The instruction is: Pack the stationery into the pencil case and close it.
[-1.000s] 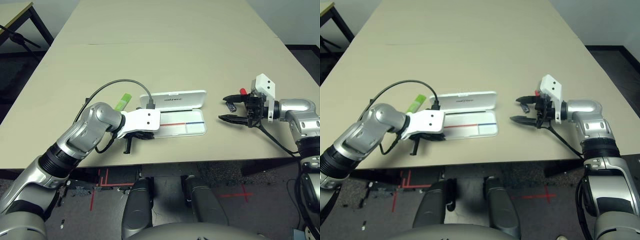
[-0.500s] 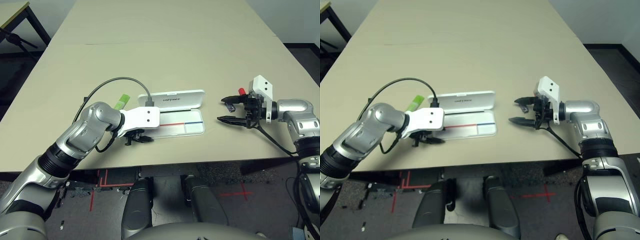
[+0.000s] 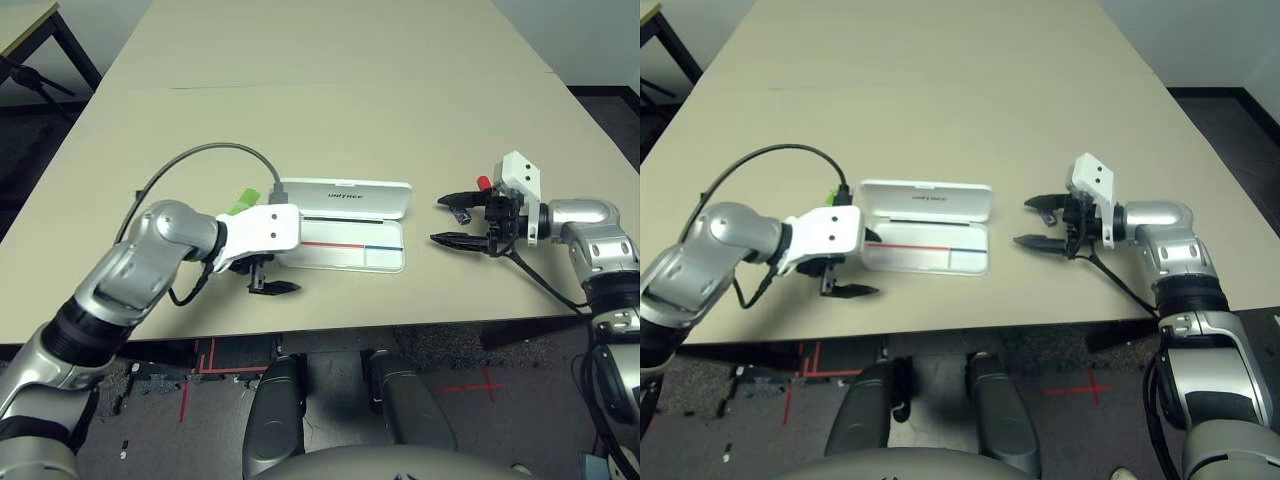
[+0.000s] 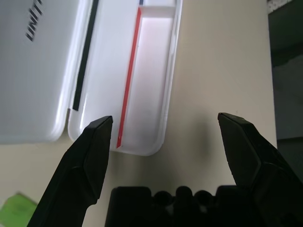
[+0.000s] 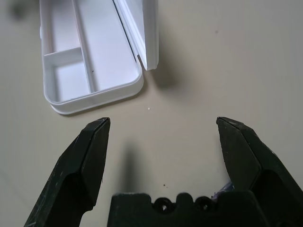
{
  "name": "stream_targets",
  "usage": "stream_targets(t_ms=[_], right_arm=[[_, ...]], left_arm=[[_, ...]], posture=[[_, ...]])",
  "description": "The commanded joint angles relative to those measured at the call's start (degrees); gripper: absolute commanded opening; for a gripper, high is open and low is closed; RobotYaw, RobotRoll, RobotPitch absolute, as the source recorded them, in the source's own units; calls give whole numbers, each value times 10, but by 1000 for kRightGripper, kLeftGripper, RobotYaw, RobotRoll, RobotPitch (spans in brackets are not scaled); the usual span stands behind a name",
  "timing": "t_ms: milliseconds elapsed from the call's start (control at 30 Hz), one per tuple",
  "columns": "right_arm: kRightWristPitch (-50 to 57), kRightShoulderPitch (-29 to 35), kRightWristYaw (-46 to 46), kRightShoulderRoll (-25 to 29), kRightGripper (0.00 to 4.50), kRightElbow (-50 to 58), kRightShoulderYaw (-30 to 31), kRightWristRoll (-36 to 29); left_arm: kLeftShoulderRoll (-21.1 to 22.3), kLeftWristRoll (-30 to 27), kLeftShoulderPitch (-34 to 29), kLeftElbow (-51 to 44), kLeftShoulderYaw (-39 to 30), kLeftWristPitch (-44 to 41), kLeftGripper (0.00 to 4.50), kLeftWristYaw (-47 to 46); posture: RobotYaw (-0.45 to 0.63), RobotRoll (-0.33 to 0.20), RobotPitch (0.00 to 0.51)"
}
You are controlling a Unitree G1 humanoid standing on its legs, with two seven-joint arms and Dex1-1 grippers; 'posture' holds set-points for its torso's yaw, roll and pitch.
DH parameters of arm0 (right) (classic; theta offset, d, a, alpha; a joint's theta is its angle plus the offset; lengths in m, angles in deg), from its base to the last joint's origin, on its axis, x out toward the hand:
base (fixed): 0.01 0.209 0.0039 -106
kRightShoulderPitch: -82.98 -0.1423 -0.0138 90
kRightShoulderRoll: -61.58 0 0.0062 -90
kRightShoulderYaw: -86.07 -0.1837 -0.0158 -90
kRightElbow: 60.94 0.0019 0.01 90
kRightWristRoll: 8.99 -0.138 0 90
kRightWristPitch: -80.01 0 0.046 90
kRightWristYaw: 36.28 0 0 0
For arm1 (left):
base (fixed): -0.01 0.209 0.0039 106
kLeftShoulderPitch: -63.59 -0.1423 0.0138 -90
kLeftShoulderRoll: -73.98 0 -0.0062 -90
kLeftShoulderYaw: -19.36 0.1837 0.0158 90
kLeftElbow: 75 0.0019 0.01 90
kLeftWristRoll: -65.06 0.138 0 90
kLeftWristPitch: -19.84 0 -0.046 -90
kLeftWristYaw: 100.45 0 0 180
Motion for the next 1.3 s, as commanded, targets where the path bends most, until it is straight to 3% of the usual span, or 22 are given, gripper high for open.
stream_targets(t_ms=[33,267,467,633,900,1300], right_arm=[[12,-1,6,12,4500,7,-10,-11],[83,11,-34,28,4500,62,-39,-41],[332,29,-186,40,4500,216,-80,-68],[454,26,-266,51,4500,282,-76,-62],[603,-7,-373,64,4500,281,-68,-44],[642,-21,-436,45,4500,212,-48,-23]], left_arm=[[3,-48,-15,-21,-51,2,4469,-1],[-2,-112,-35,-33,-124,0,4469,-19],[-2,-151,-75,-42,-174,27,4469,-26],[2,-157,-82,-41,-172,40,4469,-31],[5,-151,-82,-33,-159,57,4469,-31],[8,-151,-74,-47,-144,46,4469,-43]], posture=[[29,0,142],[23,0,147],[17,0,148],[11,0,149],[-3,0,149],[8,0,156]])
